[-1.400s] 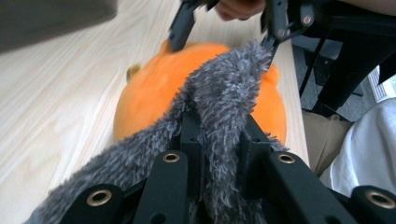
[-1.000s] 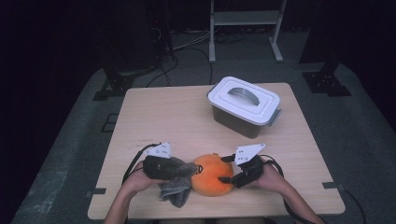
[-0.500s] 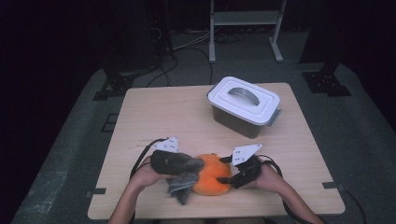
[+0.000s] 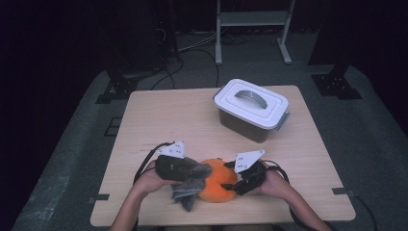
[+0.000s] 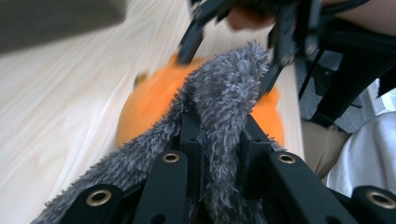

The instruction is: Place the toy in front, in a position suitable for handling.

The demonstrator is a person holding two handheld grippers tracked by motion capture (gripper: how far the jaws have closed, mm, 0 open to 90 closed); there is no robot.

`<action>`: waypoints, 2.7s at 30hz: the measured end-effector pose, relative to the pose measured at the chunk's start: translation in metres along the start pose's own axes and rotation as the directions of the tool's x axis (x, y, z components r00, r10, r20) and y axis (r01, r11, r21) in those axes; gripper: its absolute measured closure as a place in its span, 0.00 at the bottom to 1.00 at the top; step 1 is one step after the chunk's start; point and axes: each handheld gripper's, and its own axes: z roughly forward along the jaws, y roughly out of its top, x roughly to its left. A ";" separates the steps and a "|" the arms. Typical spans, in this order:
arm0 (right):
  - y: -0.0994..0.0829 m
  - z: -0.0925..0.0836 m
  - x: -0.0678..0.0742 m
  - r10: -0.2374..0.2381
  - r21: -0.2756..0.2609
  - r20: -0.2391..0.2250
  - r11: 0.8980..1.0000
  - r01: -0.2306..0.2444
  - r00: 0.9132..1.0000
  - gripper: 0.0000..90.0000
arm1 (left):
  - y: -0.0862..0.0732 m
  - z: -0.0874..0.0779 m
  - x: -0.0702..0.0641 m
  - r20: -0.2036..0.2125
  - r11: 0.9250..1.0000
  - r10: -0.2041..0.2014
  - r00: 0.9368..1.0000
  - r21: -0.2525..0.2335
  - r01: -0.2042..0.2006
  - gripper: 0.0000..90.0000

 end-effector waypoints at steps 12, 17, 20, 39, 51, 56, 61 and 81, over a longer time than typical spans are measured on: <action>0.001 -0.010 0.004 0.010 -0.008 0.020 1.000 -0.009 1.000 0.29 | -0.022 -0.002 0.002 -0.025 0.999 -0.039 0.999 0.027 0.040 0.84; 0.004 -0.023 0.004 0.039 -0.050 -0.019 0.998 -0.040 0.999 0.29 | -0.032 -0.008 0.005 -0.028 0.998 -0.067 0.997 0.019 0.067 0.84; -0.003 -0.025 -0.001 0.107 -0.066 -0.060 0.992 -0.111 0.992 0.30 | -0.031 -0.009 0.004 -0.038 0.998 -0.059 0.998 0.027 0.060 0.84; 0.004 -0.013 -0.004 0.144 -0.099 0.025 0.985 -0.141 0.989 0.64 | 0.009 -0.001 -0.009 -0.078 0.991 0.066 0.995 0.122 -0.056 0.84; 0.000 -0.020 0.005 0.059 -0.095 -0.022 0.994 -0.061 0.998 0.38 | -0.017 -0.017 0.012 -0.124 0.997 -0.039 0.991 0.065 0.047 0.84; 0.010 -0.002 0.013 0.011 -0.083 0.028 0.997 -0.008 1.000 0.53 | -0.016 -0.017 0.010 -0.141 0.996 -0.024 0.990 0.077 0.035 0.84; 0.011 -0.003 0.012 0.068 -0.110 0.023 0.992 -0.065 0.997 0.65 | -0.007 -0.019 0.002 -0.158 0.993 0.032 0.987 0.116 -0.014 0.84; 0.013 -0.001 0.015 0.115 -0.118 -0.018 0.986 -0.116 0.993 0.74 | 0.034 -0.004 -0.022 -0.058 0.986 0.134 0.989 0.105 -0.127 0.86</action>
